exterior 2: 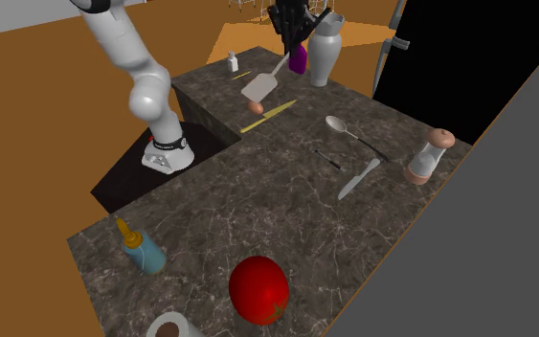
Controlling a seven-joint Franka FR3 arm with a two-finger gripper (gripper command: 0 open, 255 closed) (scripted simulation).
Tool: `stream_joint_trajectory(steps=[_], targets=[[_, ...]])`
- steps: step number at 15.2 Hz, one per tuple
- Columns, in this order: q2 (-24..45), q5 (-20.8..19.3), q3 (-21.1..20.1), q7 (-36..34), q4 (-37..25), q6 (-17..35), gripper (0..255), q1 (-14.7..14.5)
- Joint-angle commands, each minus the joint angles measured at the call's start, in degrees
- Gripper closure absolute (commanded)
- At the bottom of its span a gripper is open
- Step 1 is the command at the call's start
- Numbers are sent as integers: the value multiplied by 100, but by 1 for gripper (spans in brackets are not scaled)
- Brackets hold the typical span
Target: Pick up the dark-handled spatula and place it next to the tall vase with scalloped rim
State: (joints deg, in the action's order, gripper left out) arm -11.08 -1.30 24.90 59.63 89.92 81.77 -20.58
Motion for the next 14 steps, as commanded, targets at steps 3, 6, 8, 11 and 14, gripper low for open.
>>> stream_joint_trajectory(steps=[3,6,8,11,14], targets=[[-384,-78,-473,-700,447,90,255,-208],[-536,-64,-786,-1162,626,122,255,-352],[-601,-37,-993,-1462,711,142,255,-444],[-649,19,-1294,-1903,787,170,255,-583],[-639,87,-1587,-2334,802,197,255,-722]])
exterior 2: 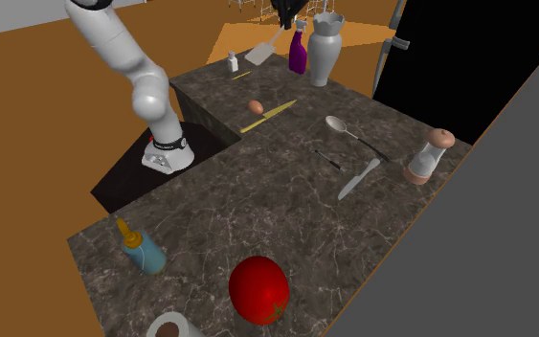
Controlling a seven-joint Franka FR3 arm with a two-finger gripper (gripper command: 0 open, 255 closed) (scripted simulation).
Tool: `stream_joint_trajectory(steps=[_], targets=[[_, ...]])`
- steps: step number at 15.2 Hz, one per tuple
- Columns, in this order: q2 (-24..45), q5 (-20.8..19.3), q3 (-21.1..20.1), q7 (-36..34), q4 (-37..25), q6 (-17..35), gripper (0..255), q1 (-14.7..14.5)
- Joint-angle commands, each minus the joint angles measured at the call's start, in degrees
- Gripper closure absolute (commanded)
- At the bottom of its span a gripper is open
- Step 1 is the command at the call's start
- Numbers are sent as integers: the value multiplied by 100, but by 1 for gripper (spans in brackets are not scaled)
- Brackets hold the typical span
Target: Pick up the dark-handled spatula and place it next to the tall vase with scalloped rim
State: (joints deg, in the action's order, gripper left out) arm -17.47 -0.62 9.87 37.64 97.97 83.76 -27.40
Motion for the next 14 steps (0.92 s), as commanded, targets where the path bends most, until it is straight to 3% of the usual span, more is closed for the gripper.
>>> stream_joint_trajectory(steps=[1,14], targets=[[16,42,-179,-276,-10,7,255,-89],[776,237,-1337,-2072,-753,62,255,-735]])
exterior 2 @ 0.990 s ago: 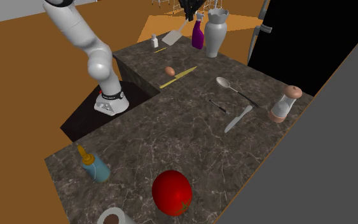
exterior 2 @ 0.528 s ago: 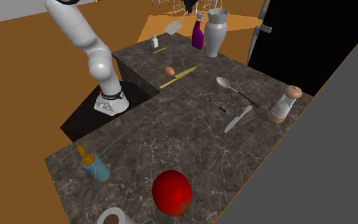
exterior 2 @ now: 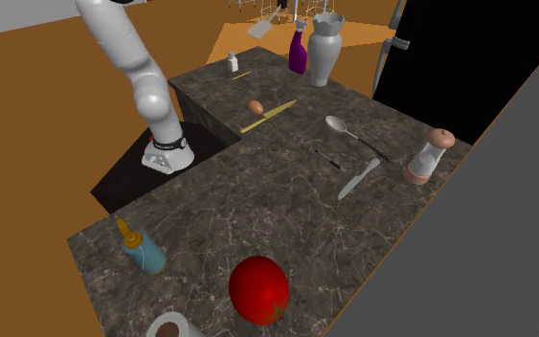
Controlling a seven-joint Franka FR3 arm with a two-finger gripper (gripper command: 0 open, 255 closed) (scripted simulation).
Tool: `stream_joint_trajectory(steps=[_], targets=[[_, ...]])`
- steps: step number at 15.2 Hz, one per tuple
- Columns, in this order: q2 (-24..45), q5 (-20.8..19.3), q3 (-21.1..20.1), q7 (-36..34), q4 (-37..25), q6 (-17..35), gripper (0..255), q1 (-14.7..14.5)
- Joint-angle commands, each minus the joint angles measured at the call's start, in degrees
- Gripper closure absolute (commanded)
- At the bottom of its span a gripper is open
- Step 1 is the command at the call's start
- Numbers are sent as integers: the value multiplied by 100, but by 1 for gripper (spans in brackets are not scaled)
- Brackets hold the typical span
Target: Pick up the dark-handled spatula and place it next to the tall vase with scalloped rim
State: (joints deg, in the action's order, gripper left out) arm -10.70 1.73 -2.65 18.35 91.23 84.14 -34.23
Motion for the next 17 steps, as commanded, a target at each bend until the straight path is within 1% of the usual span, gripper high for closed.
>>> stream_joint_trajectory(steps=[1,6,10,14,16,17], targets=[[200,-1,-168,-280,-190,18,255,-104],[809,-73,-560,-959,-882,-56,255,-397],[1436,-219,-846,-1497,-1645,-197,255,-675],[2236,-462,-1088,-2017,-2697,-471,255,-1040],[2779,-641,-1183,-2276,-3468,-717,255,-1301],[2693,-612,-1170,-2268,-3255,-588,255,-1283]])
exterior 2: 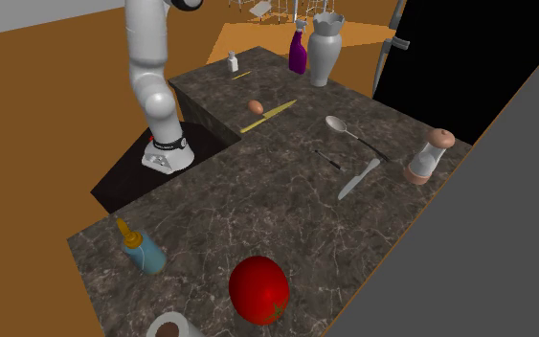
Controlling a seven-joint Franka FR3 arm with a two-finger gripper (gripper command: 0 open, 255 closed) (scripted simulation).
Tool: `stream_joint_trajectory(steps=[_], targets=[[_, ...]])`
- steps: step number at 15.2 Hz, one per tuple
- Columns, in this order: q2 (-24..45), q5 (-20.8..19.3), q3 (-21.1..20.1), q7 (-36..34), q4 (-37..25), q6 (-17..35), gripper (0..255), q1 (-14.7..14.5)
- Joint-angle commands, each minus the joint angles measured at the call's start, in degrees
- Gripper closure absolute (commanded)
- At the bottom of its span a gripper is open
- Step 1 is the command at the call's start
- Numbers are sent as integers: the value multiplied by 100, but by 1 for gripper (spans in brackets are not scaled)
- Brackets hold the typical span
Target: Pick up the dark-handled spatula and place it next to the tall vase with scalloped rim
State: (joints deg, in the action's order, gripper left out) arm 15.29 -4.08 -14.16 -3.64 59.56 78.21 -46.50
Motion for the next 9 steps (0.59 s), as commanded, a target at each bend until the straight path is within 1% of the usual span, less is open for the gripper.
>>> stream_joint_trajectory(steps=[1,9], targets=[[16,-8,-15,-63,111,129,255,-33],[-423,116,6,-23,1389,979,255,84]])
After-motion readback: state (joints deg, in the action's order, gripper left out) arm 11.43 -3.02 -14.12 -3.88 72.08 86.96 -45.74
